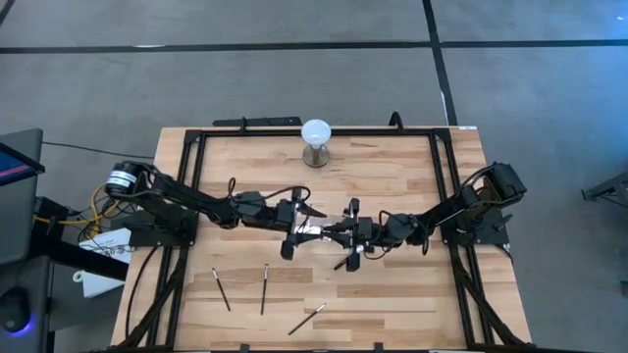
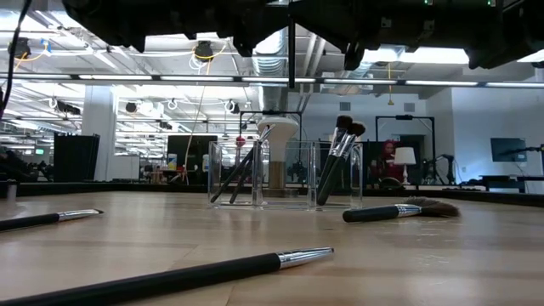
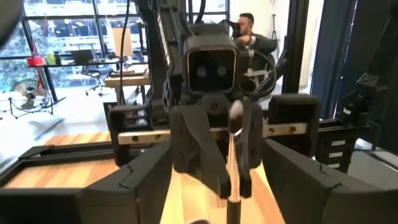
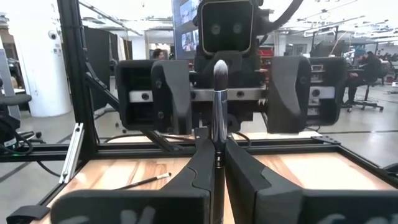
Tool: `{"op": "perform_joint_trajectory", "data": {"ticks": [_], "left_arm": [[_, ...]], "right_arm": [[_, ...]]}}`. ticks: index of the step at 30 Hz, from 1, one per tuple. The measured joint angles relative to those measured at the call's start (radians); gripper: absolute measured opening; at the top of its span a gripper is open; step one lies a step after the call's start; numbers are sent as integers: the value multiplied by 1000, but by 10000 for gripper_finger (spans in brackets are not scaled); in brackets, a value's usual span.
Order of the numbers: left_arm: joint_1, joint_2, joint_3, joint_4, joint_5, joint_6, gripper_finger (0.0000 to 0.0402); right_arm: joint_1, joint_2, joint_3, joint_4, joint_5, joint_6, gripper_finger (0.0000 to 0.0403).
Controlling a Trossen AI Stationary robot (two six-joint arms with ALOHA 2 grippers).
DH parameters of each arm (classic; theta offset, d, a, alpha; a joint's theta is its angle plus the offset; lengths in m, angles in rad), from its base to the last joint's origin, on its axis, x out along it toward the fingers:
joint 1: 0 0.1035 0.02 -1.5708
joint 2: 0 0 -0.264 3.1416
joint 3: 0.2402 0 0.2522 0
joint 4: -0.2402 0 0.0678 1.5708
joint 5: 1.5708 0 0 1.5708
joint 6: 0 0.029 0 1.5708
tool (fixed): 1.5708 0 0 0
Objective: Put items in baskets/containers
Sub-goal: Put the black eyeshadow brush into the transparent organizer
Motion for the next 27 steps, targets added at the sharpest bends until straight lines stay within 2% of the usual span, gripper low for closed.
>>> {"op": "perform_joint_trajectory", "data": {"ticks": [5,12,13,20,27], "left_arm": [[1,1,8,2,-19,-23,173],[3,1,8,-8,-8,-24,30],[4,1,8,-10,-10,-24,19],[10,-40,8,-114,-48,-22,27],[-17,-224,-22,-356,-179,-71,18]], "right_arm": [[0,0,0,0,0,-6,20],[-1,0,0,-3,8,-7,37],[-1,0,0,-3,8,-8,39],[9,0,0,-3,69,-59,51],[43,0,0,-6,202,-143,57]]}}
